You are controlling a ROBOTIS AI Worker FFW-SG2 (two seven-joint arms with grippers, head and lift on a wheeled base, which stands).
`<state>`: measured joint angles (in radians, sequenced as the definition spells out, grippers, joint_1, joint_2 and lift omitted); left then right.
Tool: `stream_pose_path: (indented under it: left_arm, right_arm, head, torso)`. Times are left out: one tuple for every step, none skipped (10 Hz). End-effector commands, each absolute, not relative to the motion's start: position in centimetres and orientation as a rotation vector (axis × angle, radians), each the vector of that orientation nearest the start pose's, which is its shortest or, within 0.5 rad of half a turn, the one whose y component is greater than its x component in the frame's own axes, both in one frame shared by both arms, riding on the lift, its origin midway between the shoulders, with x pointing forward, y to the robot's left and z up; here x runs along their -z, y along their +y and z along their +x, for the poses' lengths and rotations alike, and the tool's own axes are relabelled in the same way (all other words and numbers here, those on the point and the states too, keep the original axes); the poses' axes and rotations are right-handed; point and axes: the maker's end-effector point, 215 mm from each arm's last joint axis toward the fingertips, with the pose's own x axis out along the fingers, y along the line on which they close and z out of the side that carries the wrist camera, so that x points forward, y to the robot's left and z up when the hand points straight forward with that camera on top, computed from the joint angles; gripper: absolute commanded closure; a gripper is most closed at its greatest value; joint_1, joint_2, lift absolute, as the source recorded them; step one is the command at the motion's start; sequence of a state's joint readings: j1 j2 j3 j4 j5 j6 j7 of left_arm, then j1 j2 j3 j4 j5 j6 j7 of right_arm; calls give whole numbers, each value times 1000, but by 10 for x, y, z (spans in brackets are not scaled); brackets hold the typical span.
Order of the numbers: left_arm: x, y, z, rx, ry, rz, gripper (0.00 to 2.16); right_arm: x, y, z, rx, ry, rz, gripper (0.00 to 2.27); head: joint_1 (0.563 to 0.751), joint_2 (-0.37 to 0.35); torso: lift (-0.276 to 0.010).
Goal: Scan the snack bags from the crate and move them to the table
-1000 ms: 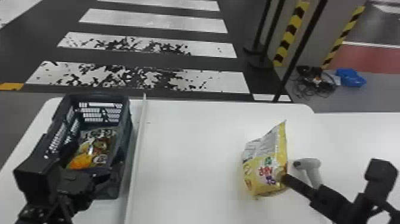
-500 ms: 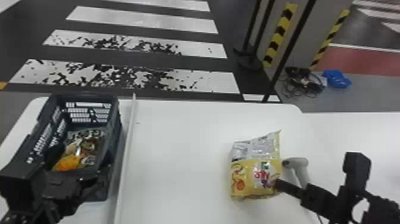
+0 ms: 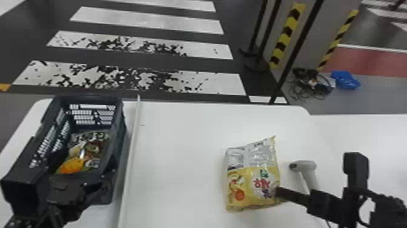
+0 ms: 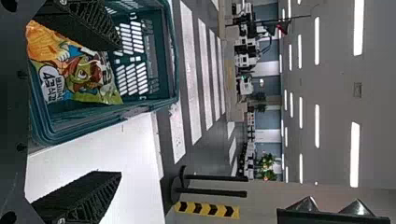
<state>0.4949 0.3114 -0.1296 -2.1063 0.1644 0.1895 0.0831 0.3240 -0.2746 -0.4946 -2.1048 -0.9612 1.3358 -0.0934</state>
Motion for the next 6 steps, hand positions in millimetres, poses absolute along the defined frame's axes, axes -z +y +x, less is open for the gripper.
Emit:
stream_pose_path:
  left_arm:
    - [375,197,436,178,191,79,36]
    - [374,198,436,175,190,82,36]
    - [375,199,434,174,193,82,36]
    - [377,200,434,173,197,86,36]
    - [381,200,433,173,203,85,36]
    - [382,201,433,168,203,87,36]
  right_arm:
    - [462,-329,368,-74,944,413,-2]
    - [464,-336,369,-59,942,388,-2]
    - [464,-342,374,-48,924,374,-2]
    - [459,-342,377,-71,907,381,-2]
    - [449,-334,383,-124,864,412,76]
    - [435,-321,391,-188,808,444,191]
  head:
    - [695,-171]
    - [695,-177]
    - [695,-184]
    - [695,-188]
    - [695,-192]
    - [695,-186]
  torso:
    - [-95]
    - [-95]
    - [-95]
    - [-95]
    - [-95]
    - [-95]
